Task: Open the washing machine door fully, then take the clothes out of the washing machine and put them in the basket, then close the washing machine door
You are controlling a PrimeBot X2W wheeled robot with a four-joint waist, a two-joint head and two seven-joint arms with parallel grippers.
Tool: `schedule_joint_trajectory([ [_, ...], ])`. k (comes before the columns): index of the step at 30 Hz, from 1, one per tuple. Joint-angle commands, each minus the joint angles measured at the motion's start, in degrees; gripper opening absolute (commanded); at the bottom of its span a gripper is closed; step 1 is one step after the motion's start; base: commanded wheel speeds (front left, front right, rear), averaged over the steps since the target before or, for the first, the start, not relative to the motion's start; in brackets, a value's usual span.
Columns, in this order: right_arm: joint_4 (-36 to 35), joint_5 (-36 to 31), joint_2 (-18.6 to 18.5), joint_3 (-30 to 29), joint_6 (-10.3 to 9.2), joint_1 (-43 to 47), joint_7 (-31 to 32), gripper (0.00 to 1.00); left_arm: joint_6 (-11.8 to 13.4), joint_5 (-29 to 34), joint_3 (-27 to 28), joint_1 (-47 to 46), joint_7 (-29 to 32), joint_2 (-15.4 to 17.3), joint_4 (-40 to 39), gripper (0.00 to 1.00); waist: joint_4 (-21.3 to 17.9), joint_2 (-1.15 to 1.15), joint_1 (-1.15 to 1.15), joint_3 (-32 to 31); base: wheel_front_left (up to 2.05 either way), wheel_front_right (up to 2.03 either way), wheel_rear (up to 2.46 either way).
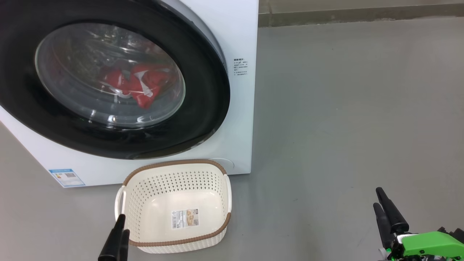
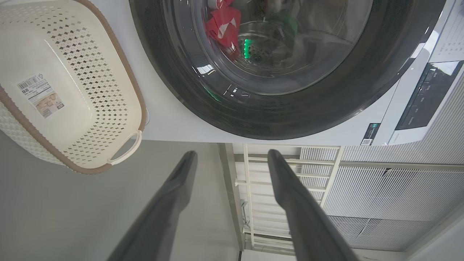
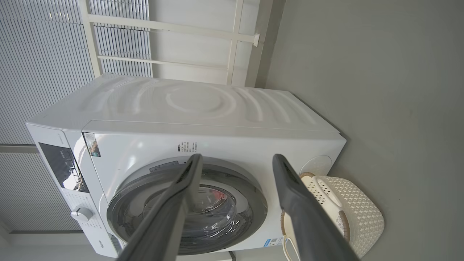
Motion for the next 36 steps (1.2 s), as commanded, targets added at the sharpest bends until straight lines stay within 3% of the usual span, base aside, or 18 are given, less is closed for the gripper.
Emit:
schedule_joint_trajectory([
  [1,-1.9,-1.5,-0.8,0.2,0.01,-0.9,-0.5,1.0,-0.1,1.2,0.1,-0.8,-0.7,0.8,-2.0,1.0,0.0,0.0,-0.01,0.1,0.0,0.0,0.0],
  [19,-3.5,-14.3,-1.6,1.7,0.02,-0.1,-3.5,1.0,-0.1,16.2,0.1,-0.6,-3.7,0.8,-3.7,1.0,0.0,0.0,-0.01,0.8,0.0,0.0,0.0],
  [36,-4.4,-25.3,-2.3,3.0,0.02,0.4,-6.2,1.0,1.5,28.8,-1.2,-0.4,-6.5,1.0,-5.1,1.0,0.0,0.0,-0.01,1.5,0.0,0.0,0.0],
])
